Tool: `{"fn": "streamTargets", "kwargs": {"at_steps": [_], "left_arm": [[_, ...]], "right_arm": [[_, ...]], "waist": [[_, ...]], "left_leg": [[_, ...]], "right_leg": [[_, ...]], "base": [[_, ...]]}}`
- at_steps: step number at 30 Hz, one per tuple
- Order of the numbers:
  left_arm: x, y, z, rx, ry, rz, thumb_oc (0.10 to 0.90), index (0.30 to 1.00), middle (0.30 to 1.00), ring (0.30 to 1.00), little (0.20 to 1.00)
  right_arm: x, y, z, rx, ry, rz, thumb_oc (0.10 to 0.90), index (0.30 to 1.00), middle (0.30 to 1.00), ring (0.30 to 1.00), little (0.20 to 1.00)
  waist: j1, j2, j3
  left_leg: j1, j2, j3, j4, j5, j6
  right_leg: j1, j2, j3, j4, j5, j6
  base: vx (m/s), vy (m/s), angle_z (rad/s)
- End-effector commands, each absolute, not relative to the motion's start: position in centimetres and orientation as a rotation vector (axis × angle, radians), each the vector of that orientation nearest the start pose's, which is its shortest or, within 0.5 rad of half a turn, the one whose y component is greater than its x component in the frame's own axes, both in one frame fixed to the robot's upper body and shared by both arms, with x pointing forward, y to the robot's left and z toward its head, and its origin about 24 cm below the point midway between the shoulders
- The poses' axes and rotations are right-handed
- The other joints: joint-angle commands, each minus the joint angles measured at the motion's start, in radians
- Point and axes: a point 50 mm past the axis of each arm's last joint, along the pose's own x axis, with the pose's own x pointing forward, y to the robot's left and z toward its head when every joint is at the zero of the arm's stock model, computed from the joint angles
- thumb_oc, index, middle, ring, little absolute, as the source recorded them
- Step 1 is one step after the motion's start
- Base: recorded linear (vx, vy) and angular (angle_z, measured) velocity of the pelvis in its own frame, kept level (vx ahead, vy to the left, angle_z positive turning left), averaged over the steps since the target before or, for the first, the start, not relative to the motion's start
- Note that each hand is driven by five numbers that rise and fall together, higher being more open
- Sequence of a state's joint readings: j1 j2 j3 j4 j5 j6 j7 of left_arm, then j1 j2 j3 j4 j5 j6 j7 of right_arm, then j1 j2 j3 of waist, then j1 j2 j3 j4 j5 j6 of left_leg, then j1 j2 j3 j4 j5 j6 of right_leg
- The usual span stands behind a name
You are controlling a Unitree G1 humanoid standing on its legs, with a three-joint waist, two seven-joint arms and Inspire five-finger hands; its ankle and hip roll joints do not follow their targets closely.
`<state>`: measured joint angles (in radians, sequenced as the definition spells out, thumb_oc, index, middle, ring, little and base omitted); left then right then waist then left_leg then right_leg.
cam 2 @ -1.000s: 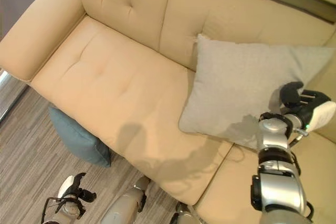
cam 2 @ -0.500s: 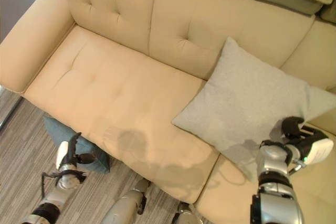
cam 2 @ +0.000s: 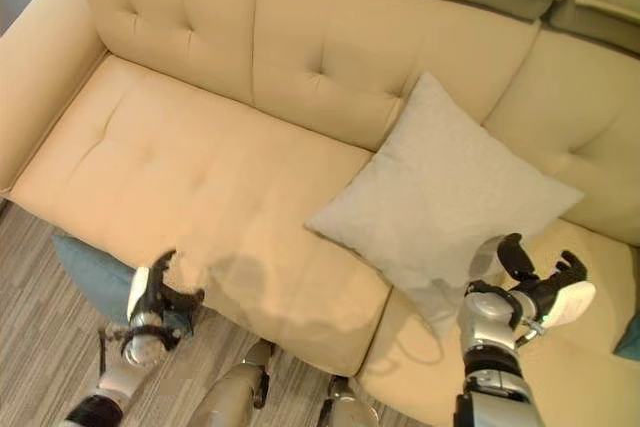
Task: Pick up all the scattered cushions and arrange them neatly on the sofa.
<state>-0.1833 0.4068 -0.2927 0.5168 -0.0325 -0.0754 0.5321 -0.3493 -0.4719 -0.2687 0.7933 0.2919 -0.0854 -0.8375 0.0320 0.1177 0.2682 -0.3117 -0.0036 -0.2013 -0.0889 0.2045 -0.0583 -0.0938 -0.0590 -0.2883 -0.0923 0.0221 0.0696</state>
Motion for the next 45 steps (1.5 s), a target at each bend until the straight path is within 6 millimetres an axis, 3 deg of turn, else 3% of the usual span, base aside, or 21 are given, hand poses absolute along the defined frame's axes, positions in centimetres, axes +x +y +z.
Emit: {"fn": "streamTargets", "kwargs": {"at_steps": [1, 3, 4, 7, 12, 13, 14, 19, 20, 24, 27, 28, 32, 39, 41, 43, 45], "left_arm": [[30.7, 22.0, 5.6, 0.445, -0.123, 0.448, 0.8, 0.9, 0.9, 0.9, 0.9], [31.9, 22.0, 9.0, 0.46, -0.248, 0.447, 0.8, 0.9, 0.9, 0.9, 0.9], [31.9, 22.0, 9.0, 0.46, -0.251, 0.447, 0.8, 0.9, 0.9, 0.9, 0.9], [33.1, 21.7, 11.8, 0.501, -0.345, 0.422, 0.8, 0.9, 0.9, 0.9, 0.9], [34.7, 20.3, 14.4, 0.506, -0.419, 0.4, 0.8, 0.9, 0.9, 0.9, 0.9], [35.1, 19.4, 15.4, 0.467, -0.458, 0.401, 0.8, 0.9, 0.9, 0.9, 0.9], [35.4, 18.8, 15.9, 0.44, -0.47, 0.394, 0.8, 0.9, 0.9, 0.9, 0.9], [36.3, 15.8, 18.4, 0.342, -0.54, 0.321, 0.8, 0.9, 0.9, 0.9, 0.9], [36.4, 15.8, 18.4, 0.341, -0.54, 0.321, 0.8, 0.9, 0.9, 0.9, 0.9], [36.5, 12.1, 19.3, 0.242, -0.56, 0.189, 0.8, 0.9, 0.9, 0.9, 0.9], [36.4, 11.3, 19.5, 0.227, -0.568, 0.155, 0.8, 0.9, 0.9, 0.9, 0.9], [36.6, 9.7, 19.9, 0.182, -0.571, 0.122, 0.8, 0.9, 0.9, 0.9, 0.9], [37.2, 7.7, 21.3, 0.168, -0.58, 0.083, 0.8, 0.9, 0.9, 0.9, 0.9], [38.4, 5.8, 22.5, 0.187, -0.544, 0.067, 0.8, 0.9, 0.9, 0.9, 0.9], [38.7, 5.4, 22.0, 0.229, -0.509, 0.056, 0.8, 0.9, 0.9, 0.9, 0.9], [39.4, 5.3, 19.7, 0.211, -0.372, 0.024, 0.8, 0.9, 0.9, 0.9, 0.9], [39.5, 5.3, 19.2, 0.196, -0.34, 0.01, 0.8, 0.9, 0.9, 0.9, 0.9]], "right_arm": [[25.4, -36.9, 6.9, -0.137, -0.033, -1.307, 0.8, 0.9, 0.9, 0.9, 0.9], [25.7, -36.4, 6.8, -0.093, -0.038, -1.289, 0.8, 0.9, 0.9, 0.9, 0.9], [25.7, -36.4, 6.8, -0.091, -0.04, -1.29, 0.8, 0.9, 0.9, 0.9, 0.9], [26.1, -36.2, 6.7, -0.075, -0.026, -1.264, 0.8, 0.9, 0.9, 0.9, 0.9], [27.8, -36.1, 8.9, -0.038, -0.09, -1.261, 0.8, 0.9, 0.9, 0.9, 0.9], [28.8, -35.1, 10.5, 0.134, -0.207, -1.237, 0.8, 0.9, 0.9, 0.9, 0.9], [29.2, -34.7, 10.8, 0.275, -0.252, -1.235, 0.8, 0.9, 0.9, 0.9, 0.9], [31.2, -33.2, 11.2, 0.34, -0.23, -1.15, 0.8, 0.9, 0.9, 0.9, 0.9], [31.3, -33.2, 11.3, 0.341, -0.231, -1.149, 0.8, 0.9, 0.9, 0.9, 0.9], [32.1, -31.7, 10.0, 0.316, -0.162, -1.065, 0.8, 0.9, 0.9, 0.9, 0.9], [32.5, -30.9, 9.6, 0.371, -0.148, -1.047, 0.8, 0.9, 0.9, 0.9, 0.9], [33.1, -29.7, 9.3, 0.396, -0.132, -0.999, 0.8, 0.9, 0.9, 0.9, 0.9], [34.5, -28.3, 10.8, 0.405, -0.168, -0.92, 0.8, 0.9, 0.9, 0.9, 0.9], [36.1, -27.7, 13.6, 0.398, -0.226, -0.852, 0.8, 0.9, 0.9, 0.9, 0.9], [36.3, -27.7, 13.9, 0.395, -0.227, -0.825, 0.8, 0.9, 0.9, 0.9, 0.9], [36.7, -27.1, 14.0, 0.381, -0.21, -0.769, 0.8, 0.9, 0.9, 0.9, 0.9], [36.9, -26.7, 14.1, 0.372, -0.207, -0.742, 0.8, 0.9, 0.9, 0.9, 0.9]], "waist": [[-0.022, 0.004, -0.052], [-0.033, 0.001, -0.05], [-0.033, 0.0, -0.05], [-0.05, 0.006, -0.04], [-0.063, 0.021, -0.017], [-0.071, 0.03, -0.006], [-0.073, 0.034, -0.002], [-0.092, 0.05, 0.024], [-0.091, 0.05, 0.024], [-0.109, 0.065, 0.05], [-0.116, 0.072, 0.058], [-0.128, 0.078, 0.069], [-0.147, 0.085, 0.086], [-0.174, 0.088, 0.111], [-0.183, 0.084, 0.119], [-0.193, 0.08, 0.13], [-0.196, 0.078, 0.134]], "left_leg": [[0.065, 0.064, 0.053, 0.002, -0.164, -0.052], [0.057, 0.066, 0.064, 0.002, -0.165, -0.051], [0.052, 0.064, 0.064, 0.002, -0.158, -0.05], [0.044, 0.064, 0.079, 0.002, -0.159, -0.049], [0.028, 0.064, 0.099, 0.002, -0.151, -0.047], [0.028, 0.066, 0.111, 0.002, -0.158, -0.047], [0.025, 0.065, 0.114, 0.002, -0.157, -0.048], [0.001, 0.064, 0.137, 0.002, -0.144, -0.048], [0.0, 0.064, 0.139, 0.002, -0.144, -0.048], [0.003, 0.062, 0.159, 0.002, -0.146, -0.047], [0.004, 0.059, 0.166, 0.002, -0.148, -0.047], [-0.001, 0.056, 0.174, 0.002, -0.142, -0.046], [-0.008, 0.056, 0.188, 0.002, -0.144, -0.049], [-0.015, 0.059, 0.199, 0.002, -0.137, -0.05], [-0.017, 0.062, 0.205, 0.002, -0.136, -0.049], [-0.017, 0.065, 0.217, 0.002, -0.136, -0.045], [-0.016, 0.066, 0.222, 0.002, -0.135, -0.044]], "right_leg": [[-0.078, -0.048, 0.035, 0.015, -0.059, 0.014], [-0.096, -0.049, 0.045, 0.026, -0.057, 0.014], [-0.101, -0.051, 0.045, 0.026, -0.051, 0.014], [-0.126, -0.054, 0.062, 0.046, -0.049, 0.014], [-0.171, -0.062, 0.085, 0.077, -0.049, 0.014], [-0.182, -0.064, 0.096, 0.09, -0.057, 0.013], [-0.19, -0.066, 0.099, 0.094, -0.059, 0.013], [-0.235, -0.072, 0.119, 0.111, -0.047, 0.016], [-0.237, -0.071, 0.12, 0.112, -0.047, 0.016], [-0.251, -0.076, 0.137, 0.129, -0.056, 0.017], [-0.254, -0.078, 0.144, 0.131, -0.056, 0.017], [-0.263, -0.08, 0.15, 0.129, -0.047, 0.017], [-0.276, -0.081, 0.161, 0.127, -0.045, 0.02], [-0.3, -0.077, 0.175, 0.141, -0.045, 0.022], [-0.311, -0.074, 0.183, 0.149, -0.044, 0.022], [-0.322, -0.07, 0.192, 0.157, -0.041, 0.021], [-0.326, -0.068, 0.195, 0.158, -0.04, 0.021]], "base": [[-0.02, 0.007, -0.1], [-0.02, 0.015, -0.1], [-0.02, 0.015, -0.11], [-0.03, 0.024, -0.12], [-0.02, 0.03, -0.15], [-0.01, 0.031, -0.12], [-0.01, 0.029, -0.14], [-0.03, 0.017, -0.11], [0.01, -0.007, -0.15], [0.0, -0.007, -0.16], [0.0, 0.006, -0.13], [0.01, -0.006, -0.19], [0.0, -0.013, -0.05], [0.0, -0.01, -0.12], [0.0, 0.0, -0.11], [0.0, -0.009, -0.14], [0.0, -0.001, -0.15]]}}
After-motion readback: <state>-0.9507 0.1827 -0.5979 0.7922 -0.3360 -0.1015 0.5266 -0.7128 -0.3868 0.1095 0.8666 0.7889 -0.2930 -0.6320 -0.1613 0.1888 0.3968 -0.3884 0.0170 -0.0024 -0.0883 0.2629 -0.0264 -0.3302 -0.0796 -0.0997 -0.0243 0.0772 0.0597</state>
